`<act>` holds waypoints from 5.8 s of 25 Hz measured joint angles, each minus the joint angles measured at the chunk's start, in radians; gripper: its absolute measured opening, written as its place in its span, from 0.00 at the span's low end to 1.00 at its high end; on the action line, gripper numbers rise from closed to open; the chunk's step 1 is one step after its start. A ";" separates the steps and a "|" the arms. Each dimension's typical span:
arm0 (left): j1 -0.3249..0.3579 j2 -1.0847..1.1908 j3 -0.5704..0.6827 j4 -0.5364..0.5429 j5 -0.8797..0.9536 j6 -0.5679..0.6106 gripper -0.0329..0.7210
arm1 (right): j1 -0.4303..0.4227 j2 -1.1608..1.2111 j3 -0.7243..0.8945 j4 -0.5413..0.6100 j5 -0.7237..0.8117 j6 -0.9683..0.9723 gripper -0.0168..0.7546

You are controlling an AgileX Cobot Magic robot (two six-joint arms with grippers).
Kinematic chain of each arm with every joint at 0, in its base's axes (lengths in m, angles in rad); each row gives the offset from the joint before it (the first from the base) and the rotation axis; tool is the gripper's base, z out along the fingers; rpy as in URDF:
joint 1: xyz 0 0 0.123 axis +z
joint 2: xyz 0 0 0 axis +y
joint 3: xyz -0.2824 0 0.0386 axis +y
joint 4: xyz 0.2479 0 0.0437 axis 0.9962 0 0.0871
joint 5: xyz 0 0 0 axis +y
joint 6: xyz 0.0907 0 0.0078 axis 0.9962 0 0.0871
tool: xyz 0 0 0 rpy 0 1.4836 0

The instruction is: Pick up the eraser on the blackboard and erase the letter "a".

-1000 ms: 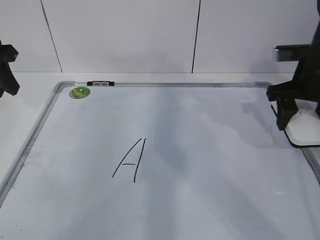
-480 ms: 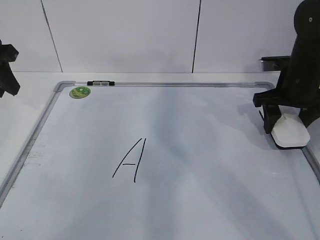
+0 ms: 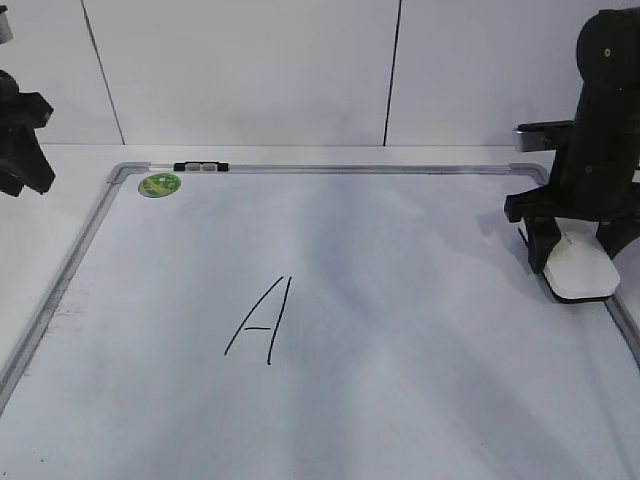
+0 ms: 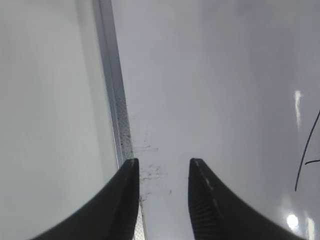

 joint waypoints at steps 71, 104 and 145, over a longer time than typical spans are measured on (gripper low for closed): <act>0.000 0.000 0.000 0.000 0.001 0.000 0.38 | -0.041 0.020 0.000 0.048 0.025 -0.012 0.79; 0.000 0.000 0.000 0.000 0.001 0.000 0.38 | -0.041 0.020 0.000 0.042 0.027 -0.049 0.79; 0.000 -0.046 0.000 -0.007 0.001 0.000 0.38 | -0.041 -0.095 -0.122 0.038 0.044 0.009 0.78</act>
